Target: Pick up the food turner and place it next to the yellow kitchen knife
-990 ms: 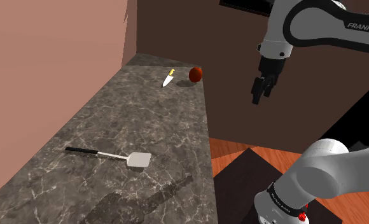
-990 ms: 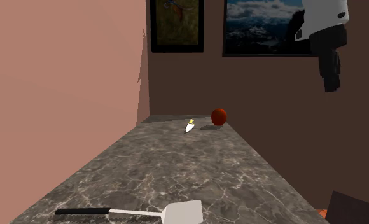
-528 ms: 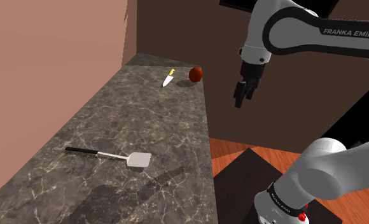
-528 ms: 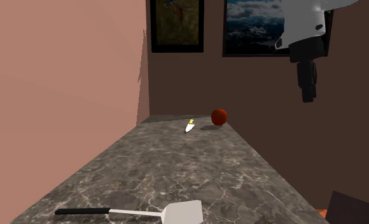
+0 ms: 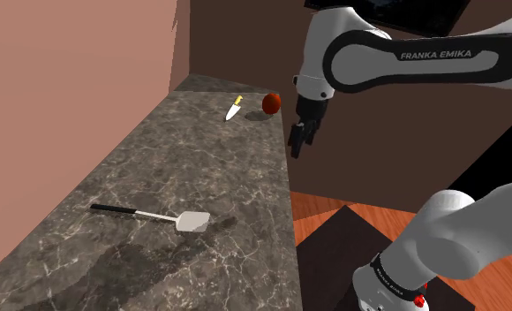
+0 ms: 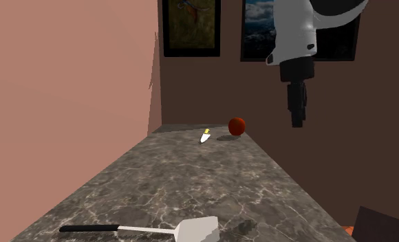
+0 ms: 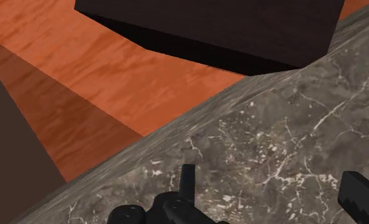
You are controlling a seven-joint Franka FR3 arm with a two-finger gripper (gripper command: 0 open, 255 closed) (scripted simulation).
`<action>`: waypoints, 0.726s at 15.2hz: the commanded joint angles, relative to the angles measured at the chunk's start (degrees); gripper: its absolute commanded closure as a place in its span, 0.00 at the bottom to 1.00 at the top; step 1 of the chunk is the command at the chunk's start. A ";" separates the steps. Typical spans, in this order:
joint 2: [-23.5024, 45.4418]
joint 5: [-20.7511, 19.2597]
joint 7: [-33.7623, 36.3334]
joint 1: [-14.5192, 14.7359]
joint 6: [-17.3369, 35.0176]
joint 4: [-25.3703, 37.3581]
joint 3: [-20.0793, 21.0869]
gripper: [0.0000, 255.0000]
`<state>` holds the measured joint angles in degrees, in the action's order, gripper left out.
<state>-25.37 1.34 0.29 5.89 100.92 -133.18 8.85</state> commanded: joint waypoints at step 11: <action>19.08 -0.25 1.33 5.23 12.50 10.46 7.29 0.00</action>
<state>-8.10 1.33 1.21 10.58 112.61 -124.11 15.40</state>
